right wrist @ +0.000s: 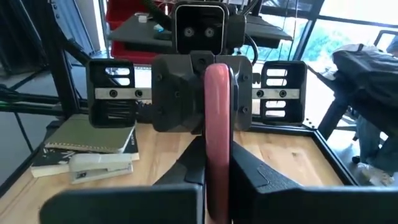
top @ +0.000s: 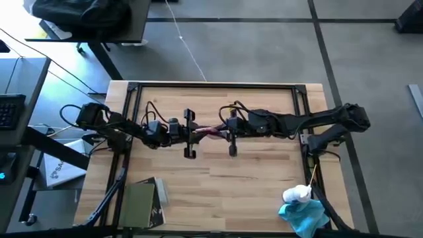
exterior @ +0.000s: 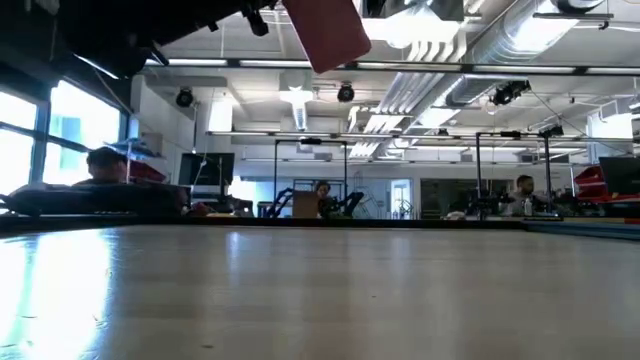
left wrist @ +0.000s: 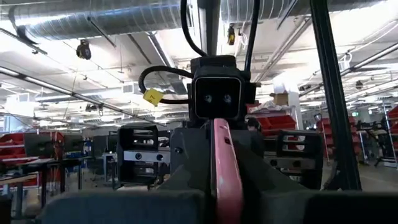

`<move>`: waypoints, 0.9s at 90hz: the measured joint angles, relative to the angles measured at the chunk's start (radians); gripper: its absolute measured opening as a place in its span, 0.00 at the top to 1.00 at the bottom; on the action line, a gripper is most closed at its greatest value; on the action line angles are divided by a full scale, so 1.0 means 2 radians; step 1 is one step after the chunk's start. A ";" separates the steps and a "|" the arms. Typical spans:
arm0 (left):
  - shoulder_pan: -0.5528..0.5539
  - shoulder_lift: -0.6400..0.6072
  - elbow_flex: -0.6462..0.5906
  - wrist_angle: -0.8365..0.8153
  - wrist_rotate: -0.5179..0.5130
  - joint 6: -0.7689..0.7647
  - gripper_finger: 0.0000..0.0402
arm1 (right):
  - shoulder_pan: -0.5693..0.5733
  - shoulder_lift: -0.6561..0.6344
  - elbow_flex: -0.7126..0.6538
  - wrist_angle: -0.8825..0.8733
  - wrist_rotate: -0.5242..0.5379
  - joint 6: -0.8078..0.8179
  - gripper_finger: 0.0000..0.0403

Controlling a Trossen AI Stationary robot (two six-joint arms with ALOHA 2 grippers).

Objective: Apply microfiber cloth
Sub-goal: Spray the pink cellphone using the spray bottle

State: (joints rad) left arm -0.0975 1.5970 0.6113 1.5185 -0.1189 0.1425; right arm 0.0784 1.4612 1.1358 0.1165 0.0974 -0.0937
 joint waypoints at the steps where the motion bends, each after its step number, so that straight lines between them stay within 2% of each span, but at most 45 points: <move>1: 0.000 0.000 0.000 0.000 0.000 0.000 0.97 | 0.000 0.000 0.000 0.000 0.000 0.000 0.96; 24: -0.001 -0.014 -0.001 -0.005 -0.005 -0.001 0.98 | 0.000 0.000 0.000 0.003 0.004 -0.006 0.89; 45: -0.002 -0.060 -0.050 -0.005 -0.032 -0.005 0.98 | 0.000 0.000 0.002 -0.007 0.007 -0.009 0.71; 55: -0.009 -0.102 -0.092 -0.004 -0.072 0.003 0.98 | 0.000 -0.001 0.028 -0.077 0.021 -0.021 0.62; 64: -0.020 -0.138 -0.126 -0.012 -0.116 0.024 0.98 | 0.010 0.001 0.070 -0.165 0.069 -0.035 0.56; 73: -0.032 -0.160 -0.144 -0.052 -0.158 0.030 0.98 | 0.022 0.010 0.117 -0.255 0.117 -0.033 0.53; 81: -0.041 -0.163 -0.150 -0.105 -0.178 0.023 0.98 | 0.027 0.015 0.153 -0.337 0.113 -0.006 0.52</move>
State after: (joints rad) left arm -0.1791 1.2705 0.3122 1.3080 -0.4757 0.1885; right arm 0.1334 1.4920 1.4422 -0.5584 0.3230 -0.1049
